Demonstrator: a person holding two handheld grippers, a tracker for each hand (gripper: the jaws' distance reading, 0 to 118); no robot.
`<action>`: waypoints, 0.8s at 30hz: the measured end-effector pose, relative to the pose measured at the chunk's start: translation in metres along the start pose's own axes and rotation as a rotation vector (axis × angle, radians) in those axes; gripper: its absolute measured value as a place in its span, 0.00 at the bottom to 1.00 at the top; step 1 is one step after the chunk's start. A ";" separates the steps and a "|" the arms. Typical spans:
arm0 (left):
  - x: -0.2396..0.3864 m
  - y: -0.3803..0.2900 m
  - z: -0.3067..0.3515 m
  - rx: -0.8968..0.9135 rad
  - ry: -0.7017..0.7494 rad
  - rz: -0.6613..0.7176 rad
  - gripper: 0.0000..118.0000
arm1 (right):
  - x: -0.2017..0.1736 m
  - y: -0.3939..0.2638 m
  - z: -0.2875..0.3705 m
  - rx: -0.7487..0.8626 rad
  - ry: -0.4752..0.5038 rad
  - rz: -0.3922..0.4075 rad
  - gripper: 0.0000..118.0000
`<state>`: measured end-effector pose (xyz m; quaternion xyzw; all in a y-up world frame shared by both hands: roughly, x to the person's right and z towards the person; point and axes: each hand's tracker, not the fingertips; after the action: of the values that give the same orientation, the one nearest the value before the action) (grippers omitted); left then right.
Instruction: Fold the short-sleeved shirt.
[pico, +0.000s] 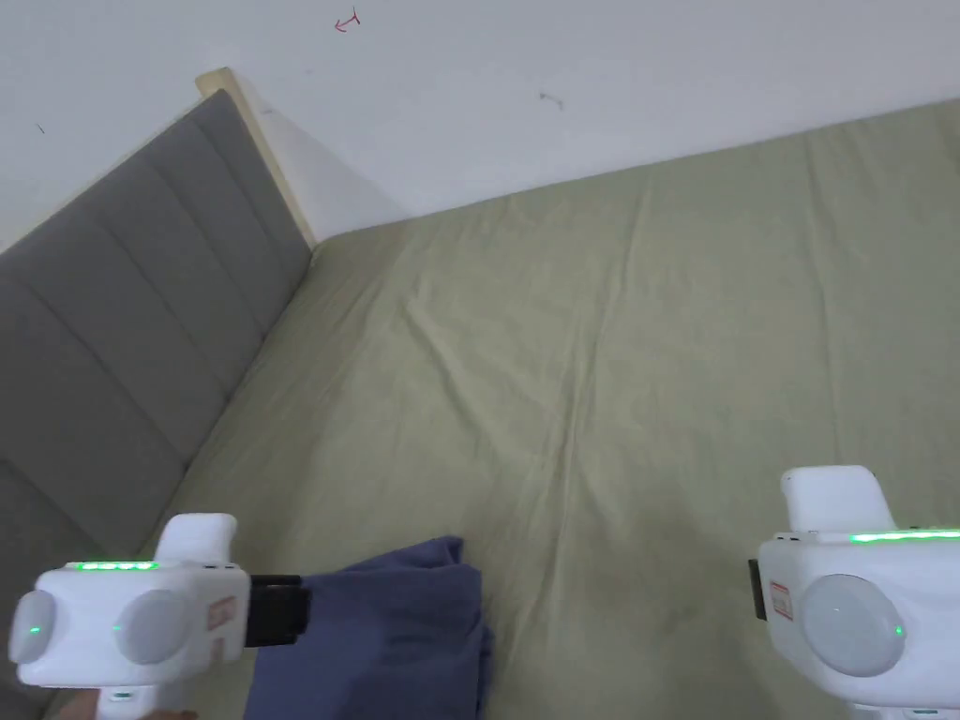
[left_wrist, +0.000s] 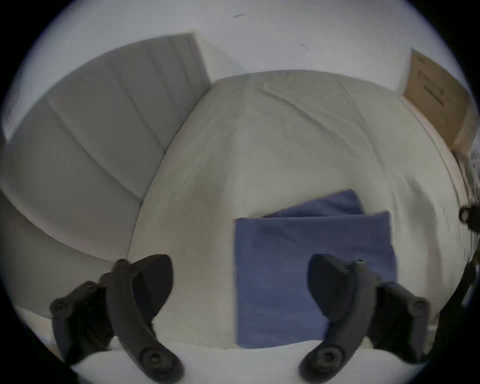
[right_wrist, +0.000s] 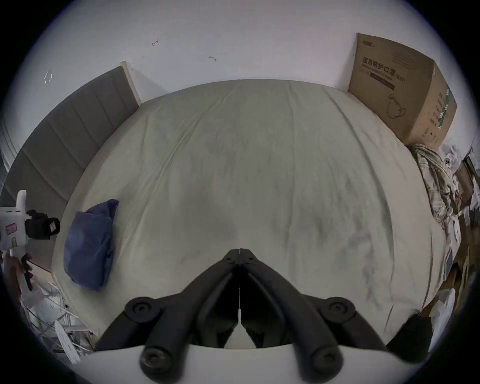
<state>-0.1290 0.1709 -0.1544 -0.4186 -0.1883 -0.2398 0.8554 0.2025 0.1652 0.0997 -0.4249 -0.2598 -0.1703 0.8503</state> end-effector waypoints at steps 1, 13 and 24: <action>0.022 0.000 0.009 0.008 -0.047 -0.034 0.37 | 0.009 0.000 0.004 0.011 0.000 -0.004 0.00; 0.281 0.015 0.166 0.417 -0.350 0.173 0.00 | 0.162 0.019 0.113 0.179 0.013 0.002 0.00; 0.322 0.010 0.326 0.984 -0.113 0.277 0.00 | 0.225 0.023 0.258 0.847 -0.001 -0.076 0.00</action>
<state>0.0995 0.3579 0.1962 0.0000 -0.2673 0.0159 0.9635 0.3189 0.3722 0.3474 -0.0282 -0.3225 -0.0797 0.9428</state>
